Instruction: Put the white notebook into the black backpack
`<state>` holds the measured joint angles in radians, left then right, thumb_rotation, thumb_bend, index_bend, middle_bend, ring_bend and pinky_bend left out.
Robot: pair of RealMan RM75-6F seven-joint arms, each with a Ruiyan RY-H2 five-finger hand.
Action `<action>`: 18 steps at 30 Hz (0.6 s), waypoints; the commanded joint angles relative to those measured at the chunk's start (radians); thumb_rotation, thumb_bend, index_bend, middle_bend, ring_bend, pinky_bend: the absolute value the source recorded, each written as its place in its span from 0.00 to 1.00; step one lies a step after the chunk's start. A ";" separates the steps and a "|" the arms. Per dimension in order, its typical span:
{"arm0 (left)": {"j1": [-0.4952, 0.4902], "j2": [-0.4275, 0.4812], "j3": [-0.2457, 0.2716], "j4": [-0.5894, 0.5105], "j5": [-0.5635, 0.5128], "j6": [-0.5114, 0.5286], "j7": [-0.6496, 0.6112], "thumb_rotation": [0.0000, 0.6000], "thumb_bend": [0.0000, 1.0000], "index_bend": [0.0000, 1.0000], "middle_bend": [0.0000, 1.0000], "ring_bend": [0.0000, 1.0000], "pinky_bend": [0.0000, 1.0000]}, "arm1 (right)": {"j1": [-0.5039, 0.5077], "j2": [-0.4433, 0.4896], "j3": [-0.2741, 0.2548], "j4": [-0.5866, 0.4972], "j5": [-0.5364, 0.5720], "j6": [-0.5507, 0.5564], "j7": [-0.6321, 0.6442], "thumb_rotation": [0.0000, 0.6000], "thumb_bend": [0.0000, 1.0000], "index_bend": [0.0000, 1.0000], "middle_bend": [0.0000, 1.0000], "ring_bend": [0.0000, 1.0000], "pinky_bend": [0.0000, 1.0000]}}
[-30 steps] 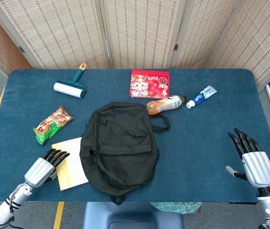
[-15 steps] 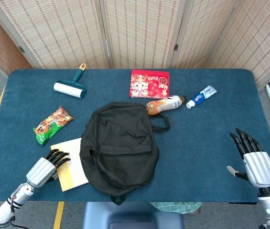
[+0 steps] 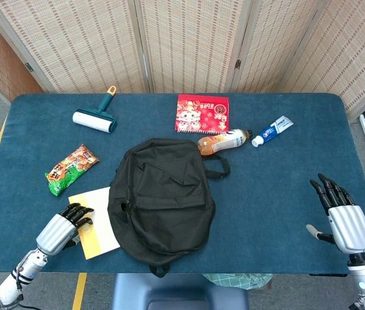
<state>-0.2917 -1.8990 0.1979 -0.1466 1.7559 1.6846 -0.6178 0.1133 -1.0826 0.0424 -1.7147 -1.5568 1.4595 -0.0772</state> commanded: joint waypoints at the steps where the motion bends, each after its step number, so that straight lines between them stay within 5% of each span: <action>1: 0.001 -0.002 -0.002 0.000 -0.002 0.005 -0.002 1.00 0.50 0.49 0.30 0.28 0.25 | 0.000 0.000 0.000 0.000 0.001 -0.001 0.000 1.00 0.00 0.00 0.00 0.07 0.14; 18: 0.023 -0.009 -0.040 0.001 -0.044 0.016 -0.043 1.00 0.53 0.64 0.40 0.36 0.30 | 0.005 0.007 0.001 -0.011 -0.005 -0.004 -0.006 1.00 0.00 0.00 0.00 0.07 0.14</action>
<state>-0.2707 -1.9082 0.1608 -0.1453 1.7147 1.6997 -0.6586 0.1176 -1.0761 0.0438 -1.7255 -1.5615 1.4559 -0.0825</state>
